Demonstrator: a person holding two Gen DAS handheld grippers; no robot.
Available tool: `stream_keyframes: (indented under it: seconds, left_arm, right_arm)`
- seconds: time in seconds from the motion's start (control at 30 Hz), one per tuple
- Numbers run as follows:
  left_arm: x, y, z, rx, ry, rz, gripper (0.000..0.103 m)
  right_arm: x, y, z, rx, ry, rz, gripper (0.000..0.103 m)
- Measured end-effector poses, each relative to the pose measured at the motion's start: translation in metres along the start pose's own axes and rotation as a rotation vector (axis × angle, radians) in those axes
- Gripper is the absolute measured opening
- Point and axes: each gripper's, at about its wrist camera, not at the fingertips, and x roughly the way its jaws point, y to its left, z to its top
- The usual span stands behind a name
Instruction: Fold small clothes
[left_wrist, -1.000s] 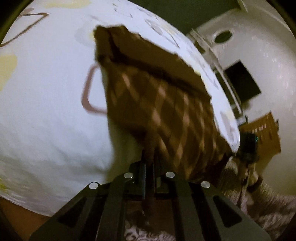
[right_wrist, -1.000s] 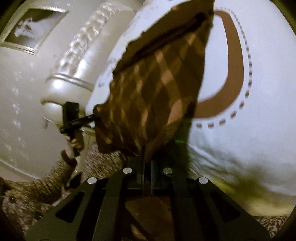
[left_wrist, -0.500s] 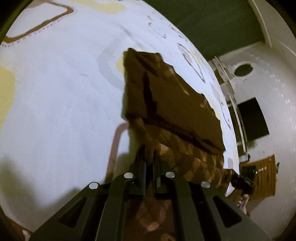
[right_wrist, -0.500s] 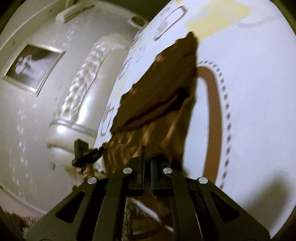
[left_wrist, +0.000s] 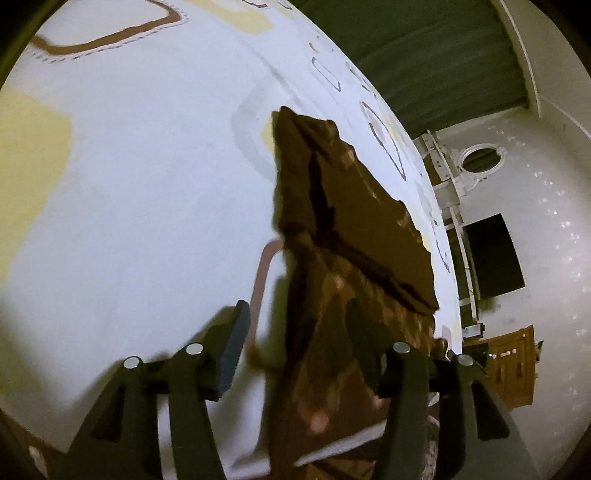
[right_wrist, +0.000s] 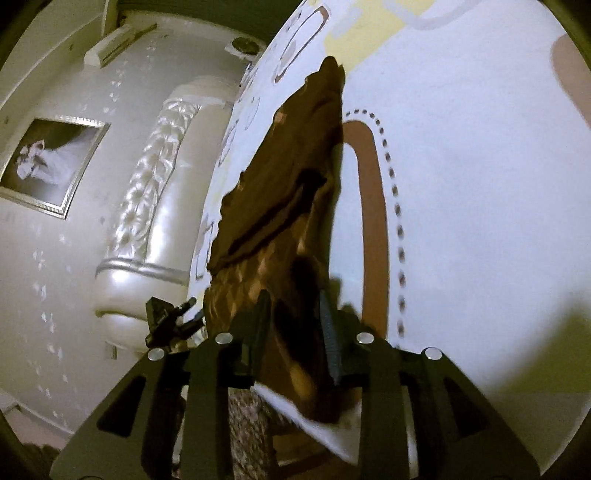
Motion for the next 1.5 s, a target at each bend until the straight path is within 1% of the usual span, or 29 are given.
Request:
stream_keyframes:
  seconds: [0.03,0.07,0.17,0.3,0.4,0.47,0.73,0.83,0.87,0.9,0.93,0.97,1.03,1.07,1.1,1.17,1.23,1.27,1.5]
  left_arm:
    - [-0.004,0.002,-0.006,-0.002,0.004,-0.011,0.060]
    - [-0.008,0.005,-0.015,-0.008,0.014,-0.019,0.061]
    - [-0.012,0.006,-0.033,-0.007,0.031,-0.037,0.061]
    - [-0.011,-0.001,-0.054,0.006,0.051,-0.085,0.062]
    - [-0.004,-0.009,-0.064,0.034,0.077,-0.092,0.063]
    - [0.000,-0.011,-0.068,0.044,0.089,-0.093,0.063]
    - [0.004,-0.008,-0.068,0.020,0.079,-0.122,0.063]
    - [0.006,-0.014,-0.073,0.053,0.086,-0.107,0.062]
    - [0.007,-0.017,-0.074,0.071,0.083,-0.093,0.060]
    - [0.009,-0.020,-0.075,0.086,0.086,-0.081,0.053]
    - [0.012,-0.022,-0.075,0.098,0.097,-0.072,0.044]
    - [0.015,-0.024,-0.076,0.107,0.110,-0.061,0.039]
    - [0.022,-0.029,-0.078,0.136,0.132,-0.032,0.019]
    - [0.024,-0.031,-0.079,0.151,0.139,-0.022,0.015]
    - [0.026,-0.035,-0.080,0.163,0.145,-0.022,0.005]
    - [0.026,-0.038,-0.079,0.163,0.147,-0.052,0.005]
    - [0.024,-0.042,-0.078,0.163,0.133,-0.061,0.005]
    - [0.021,-0.043,-0.076,0.155,0.124,-0.080,0.005]
    - [-0.007,-0.054,-0.062,0.102,0.028,-0.188,0.005]
  right_arm:
    - [-0.004,-0.001,-0.006,-0.002,0.012,-0.013,0.034]
    - [-0.007,-0.002,-0.012,0.002,0.025,-0.016,0.035]
    - [-0.011,-0.004,-0.028,-0.003,0.053,-0.025,0.035]
    - [-0.007,-0.004,-0.040,-0.019,0.082,0.016,0.035]
    - [-0.003,-0.002,-0.043,-0.032,0.101,0.035,0.035]
    - [-0.003,-0.001,-0.044,-0.039,0.108,0.040,0.035]
    - [0.001,0.001,-0.046,-0.041,0.114,0.059,0.035]
    - [0.006,0.004,-0.047,-0.053,0.119,0.054,0.035]
    - [0.008,0.006,-0.048,-0.061,0.122,0.053,0.035]
    - [0.010,0.008,-0.048,-0.073,0.126,0.047,0.033]
    - [0.013,0.011,-0.049,-0.089,0.129,0.026,0.028]
    - [0.015,0.012,-0.050,-0.098,0.132,0.014,0.024]
    - [0.019,0.013,-0.052,-0.113,0.147,-0.004,0.009]
    - [0.021,0.013,-0.053,-0.122,0.152,-0.016,0.007]
    - [0.022,0.013,-0.054,-0.126,0.154,-0.022,0.006]
    - [0.021,0.013,-0.056,-0.130,0.146,-0.025,0.005]
    - [0.016,0.016,-0.055,-0.131,0.129,-0.019,0.005]
    - [0.014,0.017,-0.055,-0.130,0.121,-0.010,0.005]
    - [-0.002,0.040,-0.053,-0.139,0.090,0.072,0.005]
